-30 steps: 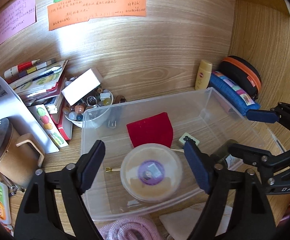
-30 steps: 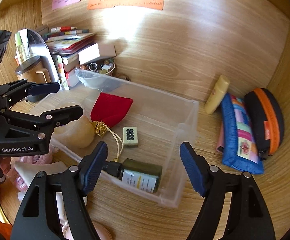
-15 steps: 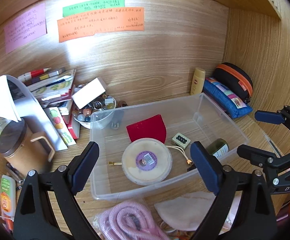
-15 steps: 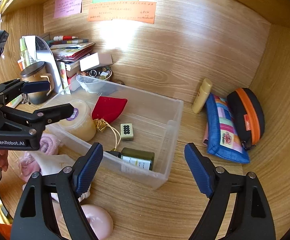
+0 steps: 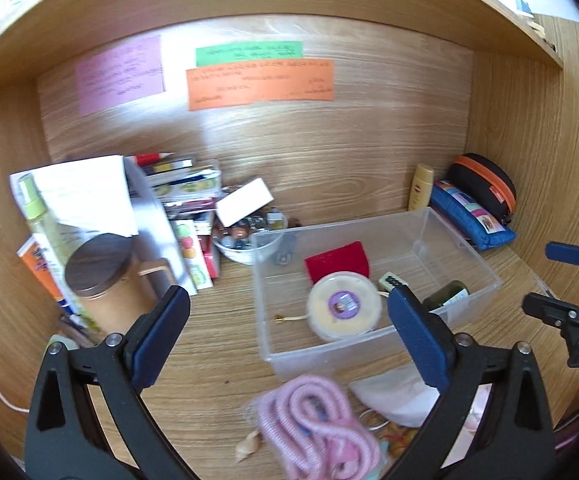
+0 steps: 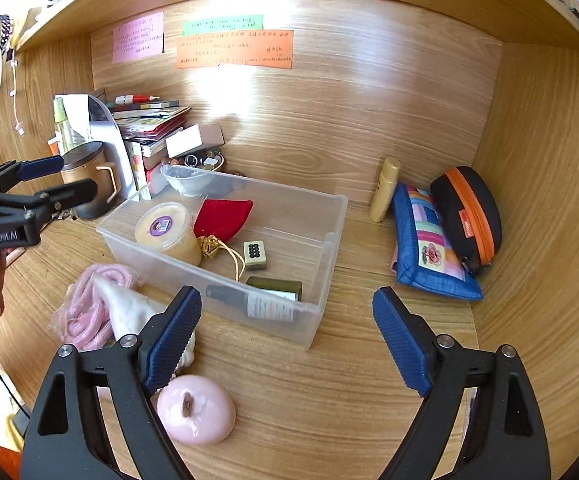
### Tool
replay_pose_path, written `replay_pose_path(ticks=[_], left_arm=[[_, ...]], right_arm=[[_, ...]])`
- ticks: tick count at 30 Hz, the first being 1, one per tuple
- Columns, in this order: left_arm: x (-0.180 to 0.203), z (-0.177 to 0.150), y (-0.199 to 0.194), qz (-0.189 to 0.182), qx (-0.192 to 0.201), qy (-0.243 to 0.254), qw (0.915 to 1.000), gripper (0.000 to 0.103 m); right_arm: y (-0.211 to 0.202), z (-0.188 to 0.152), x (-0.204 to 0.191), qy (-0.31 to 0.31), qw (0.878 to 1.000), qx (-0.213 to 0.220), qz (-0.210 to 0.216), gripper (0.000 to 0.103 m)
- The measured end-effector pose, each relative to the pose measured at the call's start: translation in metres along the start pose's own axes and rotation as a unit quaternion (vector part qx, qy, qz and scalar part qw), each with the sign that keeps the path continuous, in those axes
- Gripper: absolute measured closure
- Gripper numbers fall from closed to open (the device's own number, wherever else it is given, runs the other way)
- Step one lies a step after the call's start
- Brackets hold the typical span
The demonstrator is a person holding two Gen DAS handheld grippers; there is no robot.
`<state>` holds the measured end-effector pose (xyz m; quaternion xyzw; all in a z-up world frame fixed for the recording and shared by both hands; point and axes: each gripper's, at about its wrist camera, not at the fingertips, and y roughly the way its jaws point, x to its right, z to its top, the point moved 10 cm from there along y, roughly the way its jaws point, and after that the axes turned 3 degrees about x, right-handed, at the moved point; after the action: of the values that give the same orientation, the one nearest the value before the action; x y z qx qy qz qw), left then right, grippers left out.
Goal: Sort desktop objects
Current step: 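Withdraw both grippers from the box toward the pink round box on the desk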
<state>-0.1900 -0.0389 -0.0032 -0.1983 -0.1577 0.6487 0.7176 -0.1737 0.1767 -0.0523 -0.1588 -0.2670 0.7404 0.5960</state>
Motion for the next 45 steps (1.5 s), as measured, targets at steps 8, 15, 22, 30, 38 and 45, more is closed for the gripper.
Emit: replay_pose_path(ticks=[8,15,22,30,38,45], left_arm=[[-0.025,-0.013,-0.018,0.028,0.003,-0.011,0.9995,0.002],[-0.043,-0.048,-0.017,0.053,-0.028,-0.016,0.9981,0.002],[-0.062,-0.088,-0.008,0.067,-0.073,-0.034,0.9945,0.002],[-0.069,-0.121,-0.003,0.064,-0.106,-0.044,0.9913,0.002],[-0.071,-0.143,0.004,0.057,-0.137,-0.041,0.9881,0.002],[-0.081,-0.154,0.015,0.051,-0.157,-0.051,0.985,0.002]], right_arm=[[-0.011,-0.016,-0.005,-0.001,1.0,0.003,0.005,0.016],[-0.009,-0.035,-0.013,-0.004,1.0,-0.012,0.013,0.016],[-0.002,-0.053,-0.018,0.001,0.999,-0.03,0.012,0.016],[0.005,-0.08,-0.037,0.0,0.998,-0.055,0.03,0.016],[0.018,-0.098,-0.054,-0.019,0.996,-0.077,0.033,0.016],[0.03,-0.111,-0.056,-0.013,0.994,-0.098,0.041,0.016]])
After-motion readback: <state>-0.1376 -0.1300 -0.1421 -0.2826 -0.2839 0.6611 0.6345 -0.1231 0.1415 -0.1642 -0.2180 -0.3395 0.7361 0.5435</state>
